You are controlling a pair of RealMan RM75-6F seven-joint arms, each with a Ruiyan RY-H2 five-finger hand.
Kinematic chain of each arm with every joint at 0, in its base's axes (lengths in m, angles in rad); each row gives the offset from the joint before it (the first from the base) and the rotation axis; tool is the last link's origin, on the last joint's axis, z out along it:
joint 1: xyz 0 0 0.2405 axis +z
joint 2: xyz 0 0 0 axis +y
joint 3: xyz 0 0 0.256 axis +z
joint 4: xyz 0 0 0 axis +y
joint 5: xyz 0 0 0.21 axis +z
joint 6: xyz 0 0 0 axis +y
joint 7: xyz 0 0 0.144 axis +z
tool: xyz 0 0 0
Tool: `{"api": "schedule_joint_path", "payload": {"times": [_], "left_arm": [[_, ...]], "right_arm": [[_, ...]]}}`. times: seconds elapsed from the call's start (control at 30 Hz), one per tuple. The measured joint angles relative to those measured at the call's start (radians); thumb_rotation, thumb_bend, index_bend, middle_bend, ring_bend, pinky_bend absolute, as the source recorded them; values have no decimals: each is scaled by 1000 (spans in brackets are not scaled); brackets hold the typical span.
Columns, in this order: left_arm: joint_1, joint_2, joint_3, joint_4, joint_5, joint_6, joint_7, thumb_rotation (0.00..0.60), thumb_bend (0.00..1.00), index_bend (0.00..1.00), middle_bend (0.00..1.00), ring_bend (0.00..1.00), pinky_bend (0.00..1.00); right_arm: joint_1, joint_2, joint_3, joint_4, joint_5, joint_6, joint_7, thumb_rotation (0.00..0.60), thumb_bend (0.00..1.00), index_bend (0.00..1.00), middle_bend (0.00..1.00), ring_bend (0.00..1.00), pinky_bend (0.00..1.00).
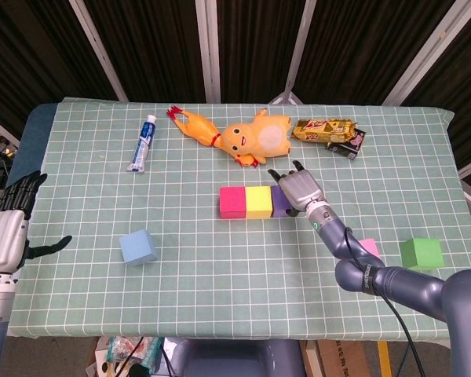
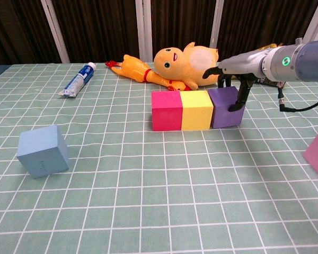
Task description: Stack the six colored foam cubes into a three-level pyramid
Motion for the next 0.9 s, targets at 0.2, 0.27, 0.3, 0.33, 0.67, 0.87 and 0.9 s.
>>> {"api": "schedule_joint_path", "payload": {"times": [0.2,0.27,0.3,0.33,0.67,0.87,0.9], "left_arm": [[1,1,-1,1,-2,-4,-3,600,109,0,20,0,22],[1,1,-1,1,-2,-4,-3,600,109,0,20,0,21],[1,1,-1,2,-3,-5,-3,600,109,0,20,0,22],[1,1,-1,2,-3,-5,-4,600,109,0,19,0,22],[1,1,-3,8,-11,-12,-7,600,109,0,20,0,21],[3,4,-6,7,-10,-10,-12,600,109,0,20,0,21],[3,5,-6,7,-10,-10,-13,600,109,0,20,0,21]], "right_arm": [[8,0,-9,-6,30,7,-14,600,275,0,411,284,0],[10,-2,-13,-6,37,9,-17,600,274,0,411,284,0],[11,-2,-14,-6,38,10,-19,600,274,0,411,284,0],[12,-3,-16,-6,41,10,-20,600,274,0,411,284,0],[24,-6,-23,-18,73,23,-34,600,273,0,411,284,0],[27,-5,-29,-24,86,31,-40,600,274,0,411,284,0],[28,-5,-29,-26,87,32,-41,600,274,0,411,284,0]]}}
